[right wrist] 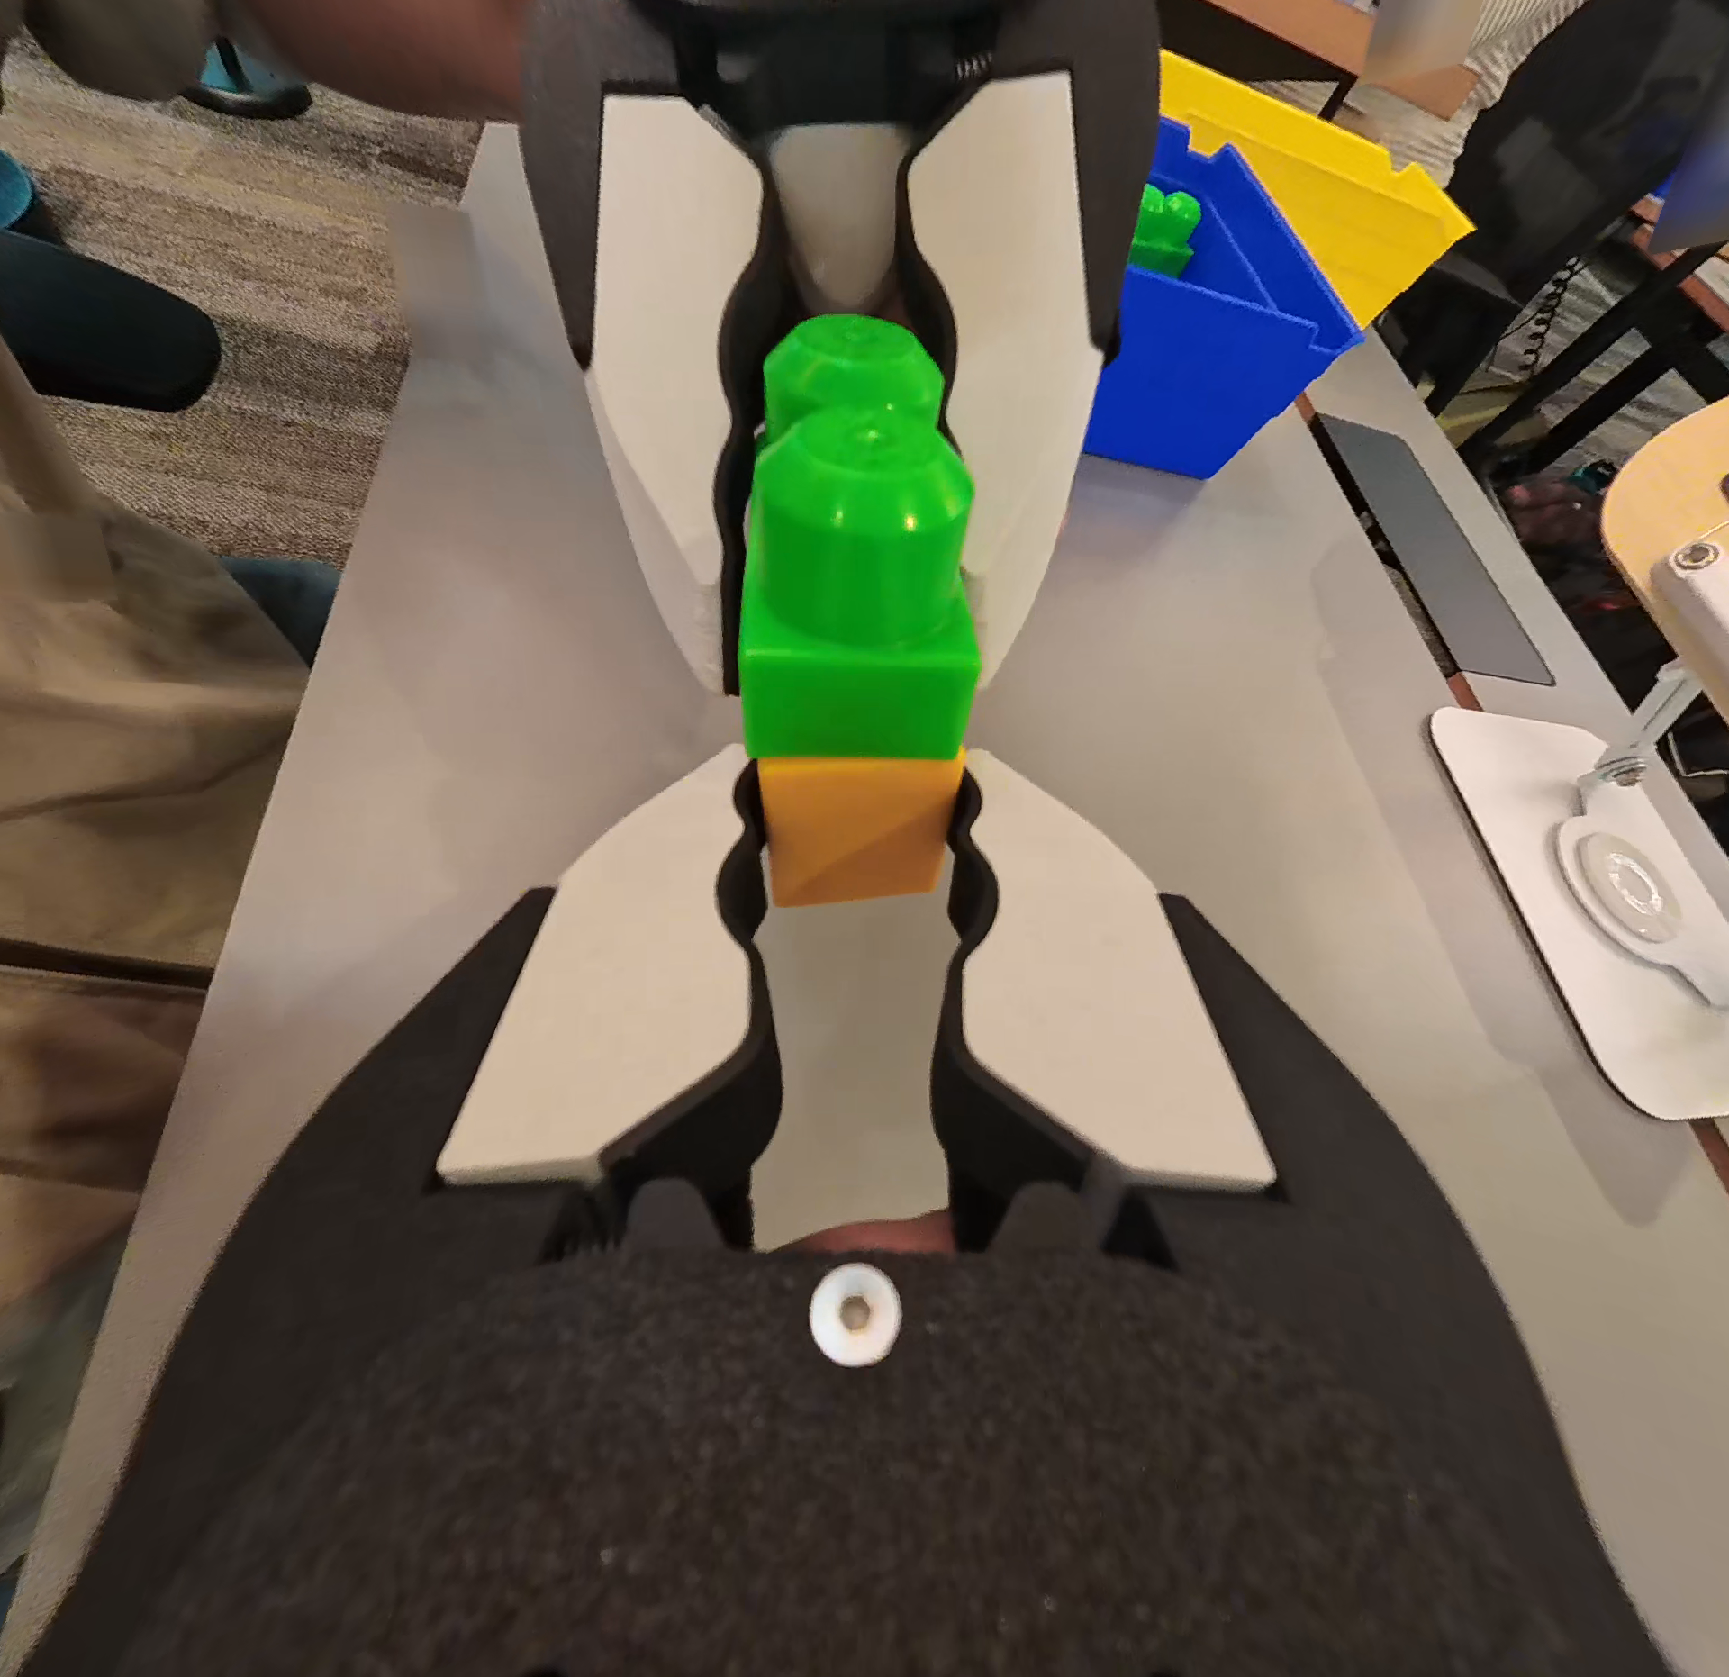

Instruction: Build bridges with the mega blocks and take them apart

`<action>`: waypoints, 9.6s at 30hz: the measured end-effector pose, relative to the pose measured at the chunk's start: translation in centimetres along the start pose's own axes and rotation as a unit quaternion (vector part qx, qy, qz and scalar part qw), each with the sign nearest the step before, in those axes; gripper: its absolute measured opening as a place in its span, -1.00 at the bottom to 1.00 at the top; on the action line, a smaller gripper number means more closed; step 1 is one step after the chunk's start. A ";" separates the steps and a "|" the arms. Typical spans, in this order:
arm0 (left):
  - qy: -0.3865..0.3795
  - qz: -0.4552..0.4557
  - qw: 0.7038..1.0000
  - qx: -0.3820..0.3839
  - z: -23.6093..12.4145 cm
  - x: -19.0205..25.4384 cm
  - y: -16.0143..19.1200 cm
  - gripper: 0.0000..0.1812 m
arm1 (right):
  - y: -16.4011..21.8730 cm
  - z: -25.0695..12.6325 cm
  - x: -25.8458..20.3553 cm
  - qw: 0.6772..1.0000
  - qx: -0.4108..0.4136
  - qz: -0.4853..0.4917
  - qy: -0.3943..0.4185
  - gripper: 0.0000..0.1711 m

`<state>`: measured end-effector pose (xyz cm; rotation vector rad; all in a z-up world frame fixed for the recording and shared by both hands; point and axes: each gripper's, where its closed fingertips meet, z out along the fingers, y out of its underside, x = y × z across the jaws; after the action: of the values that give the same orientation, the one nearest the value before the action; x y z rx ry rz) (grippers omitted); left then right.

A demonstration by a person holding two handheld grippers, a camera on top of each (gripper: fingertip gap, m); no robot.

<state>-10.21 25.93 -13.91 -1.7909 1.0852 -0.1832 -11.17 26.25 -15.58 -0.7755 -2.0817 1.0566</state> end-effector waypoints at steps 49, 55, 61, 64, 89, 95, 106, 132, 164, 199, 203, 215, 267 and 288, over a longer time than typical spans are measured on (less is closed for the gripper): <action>-0.048 0.026 0.993 -0.105 1.2 0.5 2.8 -0.46 | 5.0 0.2 0.0 0.964 -0.250 -0.082 -0.028 -0.58; -0.029 0.028 0.989 -0.140 1.9 0.9 3.6 -0.59 | 5.0 0.0 0.0 0.953 -0.283 -0.105 -0.020 -0.58; -0.032 -0.003 0.995 -0.089 1.6 0.5 3.0 -0.61 | 4.1 0.0 0.4 0.970 -0.224 -0.091 0.008 -0.57; -0.038 -0.023 0.998 -0.054 0.9 0.4 2.5 -0.61 | 3.3 -0.4 0.8 0.979 -0.184 -0.080 0.028 -0.50; -0.006 -0.206 0.947 0.246 -5.4 0.7 -1.6 -0.61 | -7.2 -1.3 -0.5 0.929 0.311 0.201 -0.015 -0.34; -0.006 -0.198 0.945 0.260 -5.0 1.0 -2.2 -0.61 | -7.5 -1.6 -0.5 0.928 0.322 0.185 -0.029 -0.57; -0.034 -0.184 0.955 0.232 -6.8 0.8 -0.7 -0.61 | -4.4 -5.2 1.0 0.945 0.279 0.168 0.014 -0.58; -0.494 -0.319 0.808 -0.024 -9.5 -1.6 11.0 -0.60 | 5.4 -4.7 3.2 0.856 0.006 0.284 0.431 -0.57; -0.427 -0.324 0.844 -0.019 -6.7 -0.4 10.2 -0.60 | 23.1 -20.5 8.8 0.785 -0.337 0.405 0.326 -0.42; -0.395 -0.292 0.871 0.022 -7.9 -0.7 8.0 -0.60 | 4.0 -3.8 -0.7 0.883 0.078 0.260 0.382 -0.23; -0.311 -0.287 0.901 0.093 -7.6 -0.4 4.9 -0.61 | 1.3 -2.2 -0.8 0.931 0.126 0.226 0.257 -0.27; -0.065 -0.199 0.949 0.237 -6.7 -0.2 -3.4 -0.61 | -6.7 -0.2 -1.6 0.956 0.227 0.174 -0.064 -0.26; -0.256 -0.237 0.930 0.114 -10.3 -3.8 3.2 -0.61 | 0.5 -4.8 2.9 0.974 0.063 0.122 0.178 -0.57; -0.502 -0.376 0.779 -0.012 -9.9 -0.6 12.3 -0.61 | 7.2 -4.6 2.3 0.838 -0.009 0.307 0.450 -0.56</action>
<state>-23.32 18.53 -18.68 -1.8466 -0.4165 0.3059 -7.52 33.57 -18.98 -1.6340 -1.0366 0.7233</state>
